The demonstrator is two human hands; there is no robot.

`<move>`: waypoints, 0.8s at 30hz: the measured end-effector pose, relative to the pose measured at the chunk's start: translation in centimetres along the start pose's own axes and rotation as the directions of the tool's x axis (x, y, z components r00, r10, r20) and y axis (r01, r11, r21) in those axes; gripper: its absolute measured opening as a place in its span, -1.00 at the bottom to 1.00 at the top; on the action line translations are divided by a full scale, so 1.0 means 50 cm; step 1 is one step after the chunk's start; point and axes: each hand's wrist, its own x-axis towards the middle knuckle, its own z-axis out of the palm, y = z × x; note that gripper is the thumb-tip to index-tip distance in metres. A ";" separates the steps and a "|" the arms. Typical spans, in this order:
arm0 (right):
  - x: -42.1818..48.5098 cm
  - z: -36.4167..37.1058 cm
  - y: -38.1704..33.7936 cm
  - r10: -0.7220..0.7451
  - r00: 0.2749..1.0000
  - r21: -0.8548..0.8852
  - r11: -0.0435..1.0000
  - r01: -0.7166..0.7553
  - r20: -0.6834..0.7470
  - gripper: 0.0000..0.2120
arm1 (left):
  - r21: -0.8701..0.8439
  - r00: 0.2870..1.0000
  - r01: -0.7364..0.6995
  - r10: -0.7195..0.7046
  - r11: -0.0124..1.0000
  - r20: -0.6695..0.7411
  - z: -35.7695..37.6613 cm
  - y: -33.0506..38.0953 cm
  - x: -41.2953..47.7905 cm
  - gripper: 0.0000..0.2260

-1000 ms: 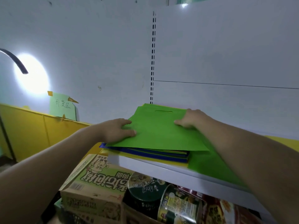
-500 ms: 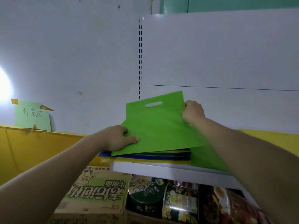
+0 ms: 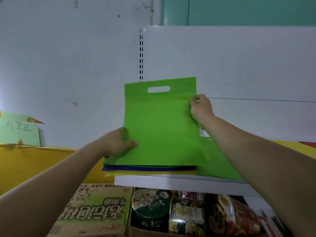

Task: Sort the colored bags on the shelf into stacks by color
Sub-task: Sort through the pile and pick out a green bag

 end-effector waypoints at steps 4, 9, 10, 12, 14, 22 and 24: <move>0.000 -0.037 -0.038 0.037 0.994 0.134 0.991 -0.024 -0.102 -0.82 | -0.372 0.986 -0.081 0.020 0.925 -0.165 -0.013 0.011 0.008 -0.40; -0.018 -0.102 -0.038 0.080 0.992 0.112 0.991 -0.068 -0.100 -0.76 | -0.577 0.967 -0.170 0.022 0.799 -0.255 -0.014 0.048 0.015 -0.52; -0.024 -0.116 -0.031 0.136 0.990 0.103 0.986 -0.132 -0.023 -0.70 | -0.579 0.962 -0.187 0.030 0.794 -0.270 -0.012 0.061 0.013 -0.54; -0.037 -0.144 -0.012 0.236 0.970 0.076 0.967 -0.241 0.064 -0.59 | -0.576 0.959 -0.215 0.061 0.789 -0.275 -0.003 0.087 0.015 -0.54; -0.040 -0.177 0.004 0.245 0.970 0.052 0.968 -0.244 -0.005 -0.55 | -0.567 0.962 -0.227 0.093 0.792 -0.255 0.012 0.118 0.016 -0.52; -0.001 -0.350 0.066 0.205 0.971 -0.072 0.974 -0.215 -0.122 -0.59 | -0.399 0.960 -0.268 0.208 0.877 -0.187 0.117 0.277 0.006 -0.51; 0.013 -0.390 0.096 0.222 0.970 -0.104 0.967 -0.233 -0.102 -0.59 | -0.295 0.958 -0.277 0.239 0.914 -0.158 0.146 0.317 0.008 -0.54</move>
